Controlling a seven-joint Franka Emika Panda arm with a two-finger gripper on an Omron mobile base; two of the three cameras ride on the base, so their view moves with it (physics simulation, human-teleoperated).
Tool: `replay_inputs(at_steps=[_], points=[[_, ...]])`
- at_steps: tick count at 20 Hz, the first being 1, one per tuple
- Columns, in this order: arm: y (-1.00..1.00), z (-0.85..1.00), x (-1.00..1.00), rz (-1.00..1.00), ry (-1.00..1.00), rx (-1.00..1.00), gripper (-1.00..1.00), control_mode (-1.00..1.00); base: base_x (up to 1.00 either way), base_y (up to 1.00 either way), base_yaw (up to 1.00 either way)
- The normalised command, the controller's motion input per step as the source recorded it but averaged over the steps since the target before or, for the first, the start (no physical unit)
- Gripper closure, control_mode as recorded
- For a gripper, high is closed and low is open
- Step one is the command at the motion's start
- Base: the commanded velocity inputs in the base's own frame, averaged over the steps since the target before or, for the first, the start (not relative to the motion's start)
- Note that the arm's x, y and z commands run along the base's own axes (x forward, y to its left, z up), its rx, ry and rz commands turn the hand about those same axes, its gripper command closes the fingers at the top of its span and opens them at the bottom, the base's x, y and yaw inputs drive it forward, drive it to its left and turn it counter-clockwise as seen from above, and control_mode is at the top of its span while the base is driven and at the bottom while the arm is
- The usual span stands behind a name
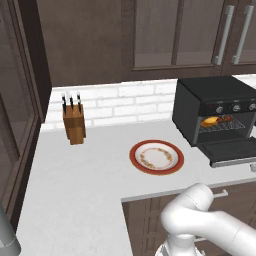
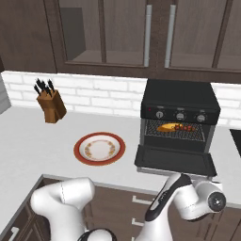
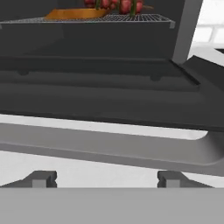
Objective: Pick up the kebab skewer and baguette bread, and place them inside the toaster oven. Close the toaster oven door and start by setting the timer.
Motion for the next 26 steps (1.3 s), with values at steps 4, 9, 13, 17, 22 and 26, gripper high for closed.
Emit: replay_inputs(at_steps=[4,9,13,17,22,26], points=[[0.18,0.52,0.22,0.00,-0.08,0.00,-1.00,-1.00,0.00,0.00,0.00],[0.20,0.53,0.22,0.00,-0.09,0.00,-1.00,-1.00,0.00,0.00,0.00],[0.18,0.51,0.25,0.00,-0.07,0.00,-1.00,-1.00,0.00,0.00,0.00],[0.19,0.45,0.24,0.00,-0.05,0.00,-1.00,-1.00,0.00,0.00,0.00],[0.21,0.42,0.30,0.00,-0.03,0.00,-1.00,-1.00,0.00,0.00,0.00],[0.41,0.29,0.27,0.00,-0.02,0.00,-1.00,-1.00,0.00,0.00,0.00]])
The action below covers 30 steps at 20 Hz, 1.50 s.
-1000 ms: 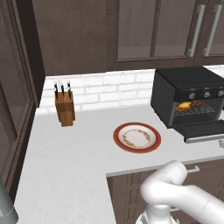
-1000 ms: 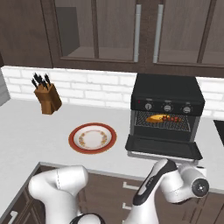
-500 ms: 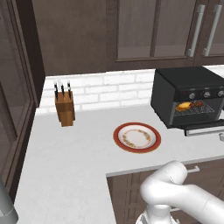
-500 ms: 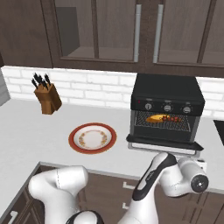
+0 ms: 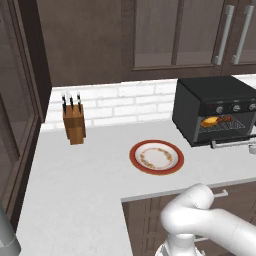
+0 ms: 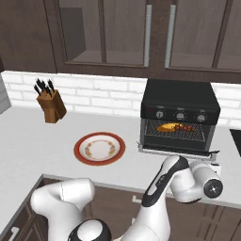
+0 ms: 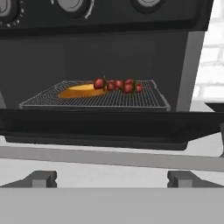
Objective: Pick up the kebab skewer and baguette bread, and place them inside the toaster oven. Close the toaster oven door and start by setting the timer.
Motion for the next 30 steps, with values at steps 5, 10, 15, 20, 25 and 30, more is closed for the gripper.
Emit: replay_inputs(at_steps=[5,10,15,20,25,30], points=[[0.39,0.25,0.29,0.00,-0.01,0.00,-1.00,-1.00,0.00,0.00,0.00],[0.32,0.28,0.23,0.00,-0.04,0.00,-1.00,-1.00,0.00,0.00,0.00],[0.29,0.38,0.25,0.00,-0.08,0.00,-1.00,-1.00,0.00,0.00,0.00],[0.31,0.31,0.30,0.00,-0.05,0.00,-1.00,-1.00,0.00,0.00,0.00],[0.31,0.10,0.36,0.00,0.00,0.00,-1.00,-1.00,0.00,0.00,0.00],[0.25,0.00,0.38,0.00,0.00,0.00,-1.00,-1.00,0.00,0.00,0.00]])
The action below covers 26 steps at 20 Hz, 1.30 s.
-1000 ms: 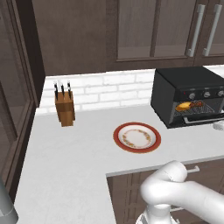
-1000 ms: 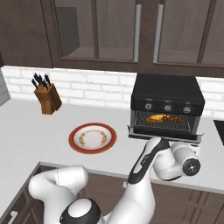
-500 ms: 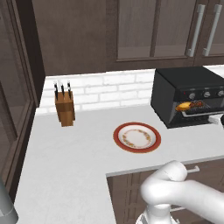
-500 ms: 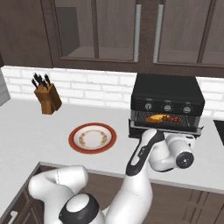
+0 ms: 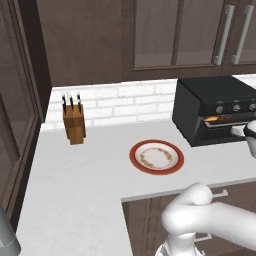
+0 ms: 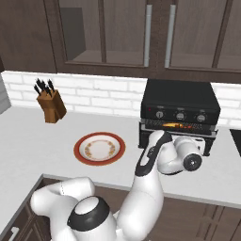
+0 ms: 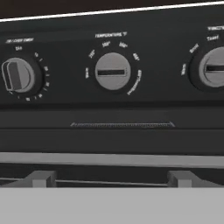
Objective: Pick up the kebab skewer and baguette bread, and place them inside the toaster oven. Close the toaster oven door and start by setting the timer.
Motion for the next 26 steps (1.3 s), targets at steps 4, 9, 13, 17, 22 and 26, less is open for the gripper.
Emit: replay_inputs(at_steps=[4,9,13,17,22,26], points=[[0.12,0.00,0.36,0.00,0.00,0.00,-1.00,-1.00,0.00,0.00,0.00],[0.03,0.00,0.26,0.00,0.00,0.00,-1.00,-1.00,0.00,0.00,0.00],[0.08,0.00,0.19,0.00,0.00,0.00,-1.00,-1.00,0.00,0.00,0.00],[0.12,0.00,0.21,0.00,0.00,0.00,-1.00,-1.00,0.00,0.00,0.00],[0.18,0.00,0.31,0.00,0.00,0.00,-1.00,-1.00,0.00,0.00,0.00],[0.11,-0.01,0.07,0.00,0.00,0.00,-1.00,-1.00,0.00,0.00,0.00]])
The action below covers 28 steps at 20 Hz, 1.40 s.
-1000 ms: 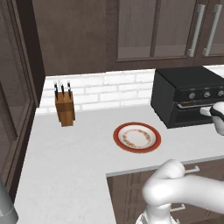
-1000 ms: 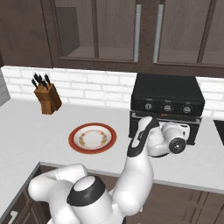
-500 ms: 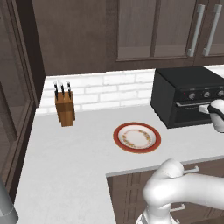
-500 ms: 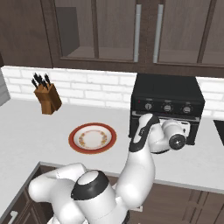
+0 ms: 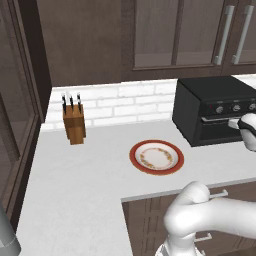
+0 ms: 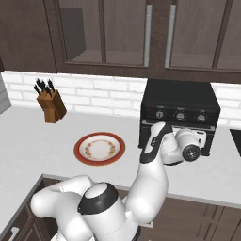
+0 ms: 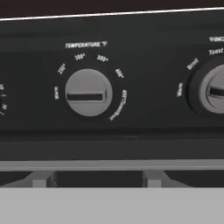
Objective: Pick up the kebab skewer and baguette bread, and place them inside the toaster oven. Close the toaster oven door and start by setting the timer.
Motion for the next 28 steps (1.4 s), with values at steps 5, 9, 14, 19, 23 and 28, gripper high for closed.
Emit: replay_inputs(at_steps=[5,9,14,19,23,28], points=[[0.00,0.00,-0.28,0.00,0.00,0.00,-1.00,-1.00,0.00,0.00,0.00],[0.00,0.00,-0.44,0.00,0.00,0.00,-1.00,-1.00,0.00,0.00,0.00],[0.01,0.05,-0.28,0.00,0.00,0.00,-1.00,-1.00,0.00,0.00,0.00],[0.42,0.49,-0.08,0.00,0.02,0.00,-1.00,-1.00,0.00,0.00,0.00],[0.62,0.46,-0.11,0.00,0.03,0.00,-1.00,-1.00,0.00,0.00,0.00],[0.62,0.26,-0.07,0.00,0.02,0.00,-1.00,-1.00,0.00,0.00,0.00]])
